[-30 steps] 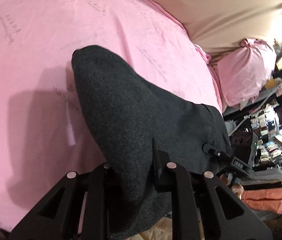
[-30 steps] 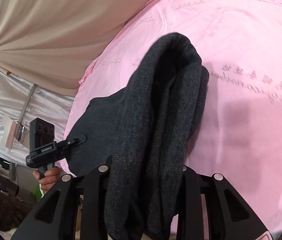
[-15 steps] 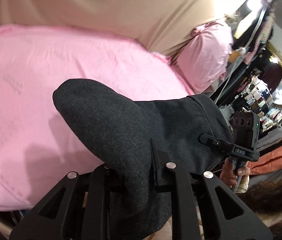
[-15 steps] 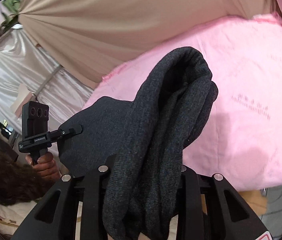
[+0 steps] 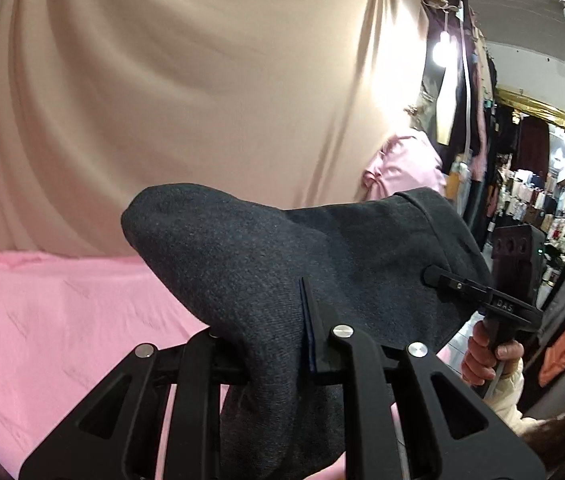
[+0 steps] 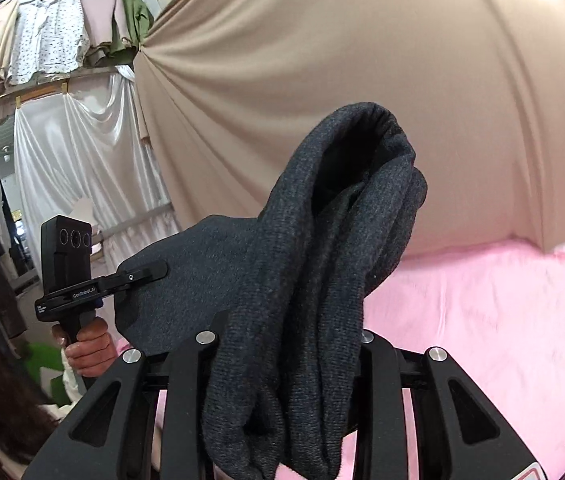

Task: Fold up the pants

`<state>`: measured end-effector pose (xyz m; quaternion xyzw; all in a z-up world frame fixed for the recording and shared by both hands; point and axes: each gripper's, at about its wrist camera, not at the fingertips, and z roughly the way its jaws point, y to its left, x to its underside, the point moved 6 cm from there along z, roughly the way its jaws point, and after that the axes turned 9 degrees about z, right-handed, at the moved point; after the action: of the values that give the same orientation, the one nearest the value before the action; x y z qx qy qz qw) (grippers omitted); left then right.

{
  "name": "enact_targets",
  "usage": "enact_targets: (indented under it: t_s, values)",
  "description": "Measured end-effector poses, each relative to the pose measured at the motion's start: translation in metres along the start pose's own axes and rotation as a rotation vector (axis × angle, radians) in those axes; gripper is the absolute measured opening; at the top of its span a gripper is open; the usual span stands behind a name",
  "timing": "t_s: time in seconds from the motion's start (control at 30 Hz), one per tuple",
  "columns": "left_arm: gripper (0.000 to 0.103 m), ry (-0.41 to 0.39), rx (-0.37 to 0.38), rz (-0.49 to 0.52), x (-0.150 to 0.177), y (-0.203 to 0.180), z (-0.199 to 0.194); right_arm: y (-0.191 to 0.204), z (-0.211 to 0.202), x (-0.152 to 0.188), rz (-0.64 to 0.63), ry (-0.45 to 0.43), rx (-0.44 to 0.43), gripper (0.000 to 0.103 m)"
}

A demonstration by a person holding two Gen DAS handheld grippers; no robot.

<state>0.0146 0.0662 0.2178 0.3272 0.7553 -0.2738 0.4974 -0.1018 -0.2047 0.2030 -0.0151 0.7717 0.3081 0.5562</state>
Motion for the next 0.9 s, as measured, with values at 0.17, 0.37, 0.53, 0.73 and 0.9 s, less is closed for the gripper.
enact_targets:
  t_s: [0.17, 0.37, 0.53, 0.73, 0.9]
  values:
    - [0.017, -0.02, -0.181, 0.036, -0.032, 0.042, 0.06, -0.02, 0.066, -0.039, -0.004, -0.054, 0.014, 0.029]
    - [0.018, 0.076, -0.382, 0.059, -0.017, 0.104, 0.161, -0.095, 0.166, -0.053, 0.076, -0.007, 0.069, 0.029]
    - [0.018, 0.207, -0.443, 0.021, 0.031, 0.153, 0.263, -0.175, 0.25, -0.022, 0.175, 0.084, 0.152, 0.029]
    - [0.018, 0.378, -0.447, -0.039, 0.116, 0.205, 0.347, -0.25, 0.316, 0.043, 0.263, 0.202, 0.237, 0.029]
    - [0.024, 0.515, -0.419, -0.098, 0.188, 0.228, 0.38, -0.302, 0.343, 0.101, 0.355, 0.381, 0.341, 0.032]
